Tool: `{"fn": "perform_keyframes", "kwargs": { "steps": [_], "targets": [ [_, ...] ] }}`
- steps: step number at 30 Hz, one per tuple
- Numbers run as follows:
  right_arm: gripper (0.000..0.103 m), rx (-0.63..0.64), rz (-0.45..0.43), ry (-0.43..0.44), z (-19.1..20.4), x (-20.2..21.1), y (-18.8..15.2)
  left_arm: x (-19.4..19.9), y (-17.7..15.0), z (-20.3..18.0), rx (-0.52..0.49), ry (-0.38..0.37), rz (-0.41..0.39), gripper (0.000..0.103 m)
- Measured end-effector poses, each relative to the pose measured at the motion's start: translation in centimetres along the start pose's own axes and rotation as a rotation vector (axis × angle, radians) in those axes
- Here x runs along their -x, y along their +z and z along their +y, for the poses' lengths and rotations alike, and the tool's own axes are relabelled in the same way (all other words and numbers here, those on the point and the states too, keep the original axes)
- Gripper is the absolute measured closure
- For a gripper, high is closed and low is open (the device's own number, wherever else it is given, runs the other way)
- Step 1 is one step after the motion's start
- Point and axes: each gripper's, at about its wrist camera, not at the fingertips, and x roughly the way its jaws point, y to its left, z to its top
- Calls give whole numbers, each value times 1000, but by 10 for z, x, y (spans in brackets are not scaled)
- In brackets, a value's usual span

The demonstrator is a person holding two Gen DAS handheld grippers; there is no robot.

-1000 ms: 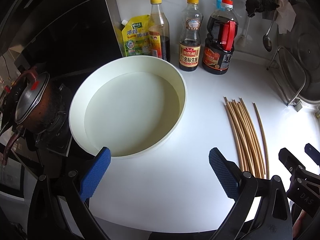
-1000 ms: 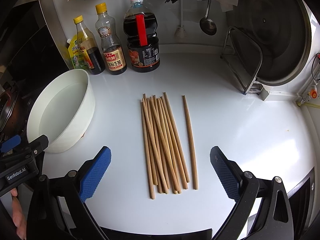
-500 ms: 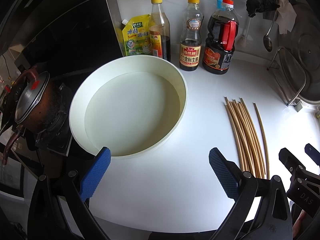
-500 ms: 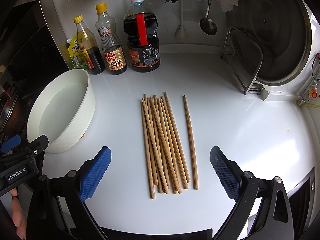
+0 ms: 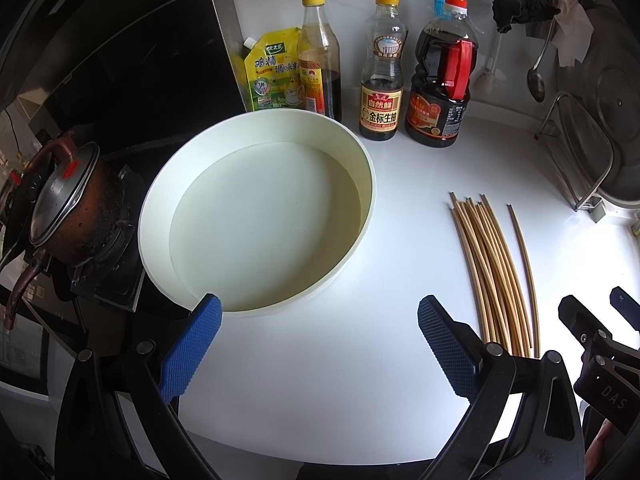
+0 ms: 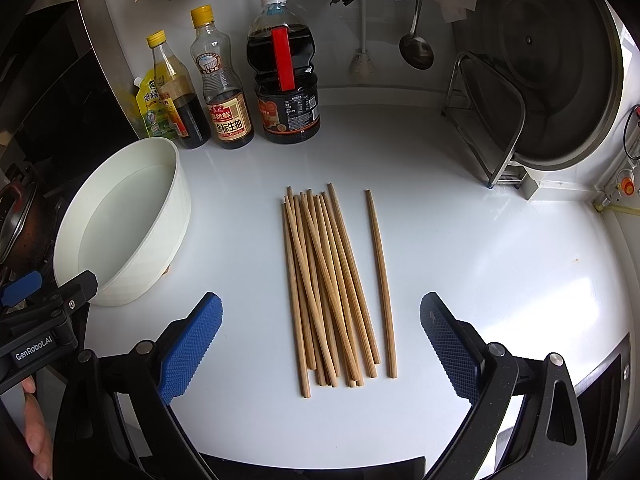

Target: Organize utensils

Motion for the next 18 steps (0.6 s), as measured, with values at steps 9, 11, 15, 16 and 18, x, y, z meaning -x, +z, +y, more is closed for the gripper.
{"fn": "perform_keyframes", "kwargs": {
  "steps": [9, 11, 15, 16, 18],
  "targets": [
    [8, 3, 1, 2, 1, -2, 0, -1, -2, 4, 2, -1, 4, 6],
    [8, 2, 2, 1, 1, -2, 0, -2, -3, 6, 2, -1, 6, 6],
    [8, 2, 4, 2, 0, -5, -1, -5, -5, 3, 1, -2, 13, 6],
    [8, 1, 6, 2, -1, -6, -1, -6, -5, 1, 0, -3, 17, 6],
    [8, -1, 10, 0, -3, -8, -1, -8, -6, -2, -4, -10, 25, 6]
  ]
}}
